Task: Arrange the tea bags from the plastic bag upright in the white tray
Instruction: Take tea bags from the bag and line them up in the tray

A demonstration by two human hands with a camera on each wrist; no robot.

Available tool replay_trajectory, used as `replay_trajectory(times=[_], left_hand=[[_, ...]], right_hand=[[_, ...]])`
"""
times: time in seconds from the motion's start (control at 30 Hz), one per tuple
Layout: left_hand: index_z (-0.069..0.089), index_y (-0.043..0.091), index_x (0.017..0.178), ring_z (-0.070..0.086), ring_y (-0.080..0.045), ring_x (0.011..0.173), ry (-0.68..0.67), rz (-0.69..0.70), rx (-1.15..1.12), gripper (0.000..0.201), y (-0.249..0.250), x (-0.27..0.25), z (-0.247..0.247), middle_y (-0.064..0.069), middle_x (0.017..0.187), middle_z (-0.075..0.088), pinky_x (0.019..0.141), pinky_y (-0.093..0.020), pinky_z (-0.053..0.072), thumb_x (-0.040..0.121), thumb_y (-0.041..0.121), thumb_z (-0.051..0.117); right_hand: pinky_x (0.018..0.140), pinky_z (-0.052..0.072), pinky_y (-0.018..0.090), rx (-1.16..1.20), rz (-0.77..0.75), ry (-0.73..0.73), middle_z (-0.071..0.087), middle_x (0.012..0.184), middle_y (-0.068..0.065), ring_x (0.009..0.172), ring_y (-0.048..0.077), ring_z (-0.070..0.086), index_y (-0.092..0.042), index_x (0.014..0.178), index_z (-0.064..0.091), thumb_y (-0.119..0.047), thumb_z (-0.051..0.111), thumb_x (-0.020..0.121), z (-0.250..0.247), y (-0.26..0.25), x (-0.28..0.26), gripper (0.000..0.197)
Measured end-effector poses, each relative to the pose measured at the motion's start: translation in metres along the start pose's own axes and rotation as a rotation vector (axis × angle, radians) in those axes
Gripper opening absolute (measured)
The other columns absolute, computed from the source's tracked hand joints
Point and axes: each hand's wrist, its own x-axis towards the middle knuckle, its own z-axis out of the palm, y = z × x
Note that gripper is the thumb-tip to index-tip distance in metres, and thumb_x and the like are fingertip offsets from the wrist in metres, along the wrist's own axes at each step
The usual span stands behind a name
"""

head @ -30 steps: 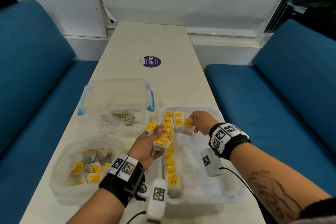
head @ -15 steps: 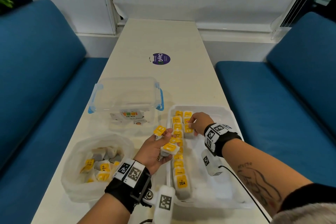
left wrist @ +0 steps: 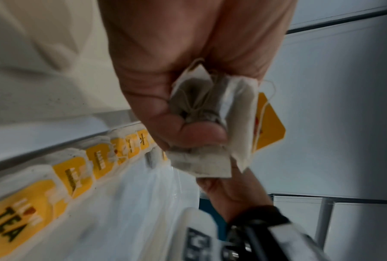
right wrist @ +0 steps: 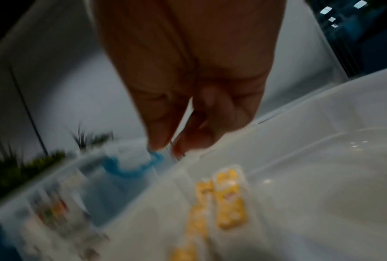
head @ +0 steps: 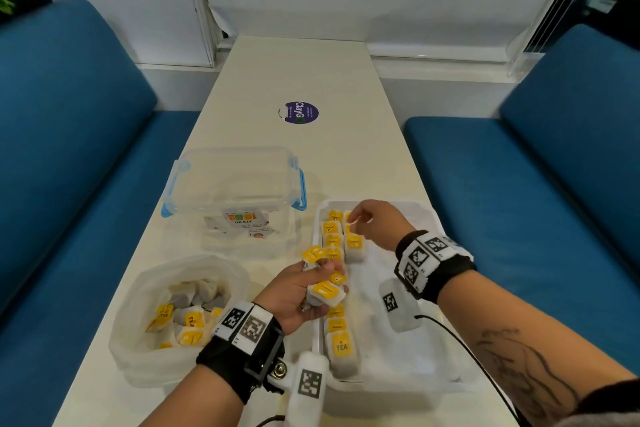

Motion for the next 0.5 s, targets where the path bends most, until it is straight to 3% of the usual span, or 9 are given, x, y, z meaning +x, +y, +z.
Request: replay_trajectory(times=[0.07,0.17,0.27,0.37,0.43,0.5], left_hand=[[0.063,0.014,0.093,0.068,-0.012,0.062,-0.039,-0.031,0.058,0.01,0.001,0.0,0.003,-0.005,0.079,0.067,0.045,-0.016,0.043,0.089,0.019,0.055],[0.063,0.018,0.089,0.07,-0.013,0.069,-0.068,-0.043,0.134,0.004,0.0,0.003,0.007,0.001,0.079,0.07,0.057,-0.02,0.043,0.087,0.017,0.06],[0.061,0.019,0.089,0.069,-0.014,0.073,-0.071,-0.016,0.192,0.007,-0.002,0.007,0.011,0.002,0.081,0.069,0.067,-0.026,0.042,0.083,0.017,0.064],[0.059,0.021,0.092,0.067,-0.015,0.079,-0.083,0.027,0.242,0.027,-0.003,0.007,0.015,0.002,0.082,0.068,0.071,-0.029,0.043,0.07,0.026,0.074],[0.061,0.021,0.093,0.066,-0.018,0.082,-0.088,0.024,0.211,0.039,-0.003,0.005,0.016,0.002,0.082,0.069,0.074,-0.032,0.043,0.06,0.032,0.079],[0.065,0.021,0.093,0.067,-0.018,0.081,-0.091,0.008,0.097,0.038,-0.004,0.003,0.017,0.001,0.085,0.069,0.066,-0.027,0.045,0.063,0.04,0.078]], right_hand=[[0.051,0.04,0.009,0.093,-0.065,-0.227,0.062,0.079,-0.009,0.063,-0.003,0.053,-0.018,0.084,0.065,-0.004,0.062,0.084,-0.012,-0.022,-0.016,0.015],[0.048,0.034,0.018,0.036,-0.018,-0.38,0.061,0.076,-0.007,0.064,0.006,0.049,-0.021,0.083,0.064,-0.024,0.063,0.086,-0.019,-0.048,-0.031,0.005],[0.05,0.037,0.023,-0.271,0.035,-0.409,0.059,0.068,-0.002,0.059,0.012,0.049,-0.012,0.079,0.062,-0.049,0.064,0.081,-0.018,-0.056,-0.04,0.037],[0.047,0.034,0.022,-0.253,0.006,-0.408,0.053,0.059,0.001,0.052,0.013,0.044,-0.013,0.068,0.054,-0.038,0.068,0.081,-0.015,-0.053,-0.047,0.032],[0.047,0.033,0.022,-0.051,0.026,-0.362,0.055,0.058,-0.002,0.051,0.009,0.047,-0.014,0.07,0.054,-0.026,0.069,0.082,-0.015,-0.049,-0.051,0.022],[0.046,0.032,0.021,0.144,0.066,-0.309,0.055,0.053,-0.007,0.049,0.006,0.049,-0.016,0.068,0.053,-0.02,0.065,0.085,-0.017,-0.043,-0.052,0.021]])
